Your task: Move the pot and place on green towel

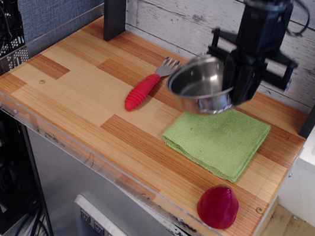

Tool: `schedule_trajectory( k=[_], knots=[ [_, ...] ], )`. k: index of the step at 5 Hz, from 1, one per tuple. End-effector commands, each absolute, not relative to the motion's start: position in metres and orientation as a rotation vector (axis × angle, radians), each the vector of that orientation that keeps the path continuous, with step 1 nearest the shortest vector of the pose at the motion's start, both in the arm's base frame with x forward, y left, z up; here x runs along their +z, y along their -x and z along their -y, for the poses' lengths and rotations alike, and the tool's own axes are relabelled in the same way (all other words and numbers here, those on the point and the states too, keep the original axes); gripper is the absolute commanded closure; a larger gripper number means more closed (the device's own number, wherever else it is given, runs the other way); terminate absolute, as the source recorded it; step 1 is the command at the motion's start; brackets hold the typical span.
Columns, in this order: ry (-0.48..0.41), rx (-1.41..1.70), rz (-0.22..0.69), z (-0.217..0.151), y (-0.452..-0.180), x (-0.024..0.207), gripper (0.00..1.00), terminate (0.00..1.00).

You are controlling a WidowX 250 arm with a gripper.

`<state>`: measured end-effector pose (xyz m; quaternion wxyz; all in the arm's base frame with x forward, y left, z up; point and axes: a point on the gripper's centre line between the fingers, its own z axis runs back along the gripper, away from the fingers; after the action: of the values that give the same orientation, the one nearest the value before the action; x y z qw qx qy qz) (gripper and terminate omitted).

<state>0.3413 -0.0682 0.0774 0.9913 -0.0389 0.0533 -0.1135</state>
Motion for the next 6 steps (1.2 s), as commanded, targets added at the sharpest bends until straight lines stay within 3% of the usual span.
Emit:
schedule_trajectory(
  k=[1, 3, 4, 5, 6],
  knots=[
    [0.058, -0.281, -0.121, 0.08, -0.322, 0.065, 1.0, 0.0],
    [0.04, -0.33, -0.142, 0.095, -0.314, 0.052, 1.0, 0.0],
    [0.042, -0.341, -0.194, 0.098, -0.307, 0.035, 1.0, 0.0],
    [0.019, -0.362, -0.188, 0.098, -0.302, 0.028, 0.0, 0.0],
    [0.038, -0.387, -0.032, 0.098, -0.304, 0.054, 0.0, 0.0]
  ],
)
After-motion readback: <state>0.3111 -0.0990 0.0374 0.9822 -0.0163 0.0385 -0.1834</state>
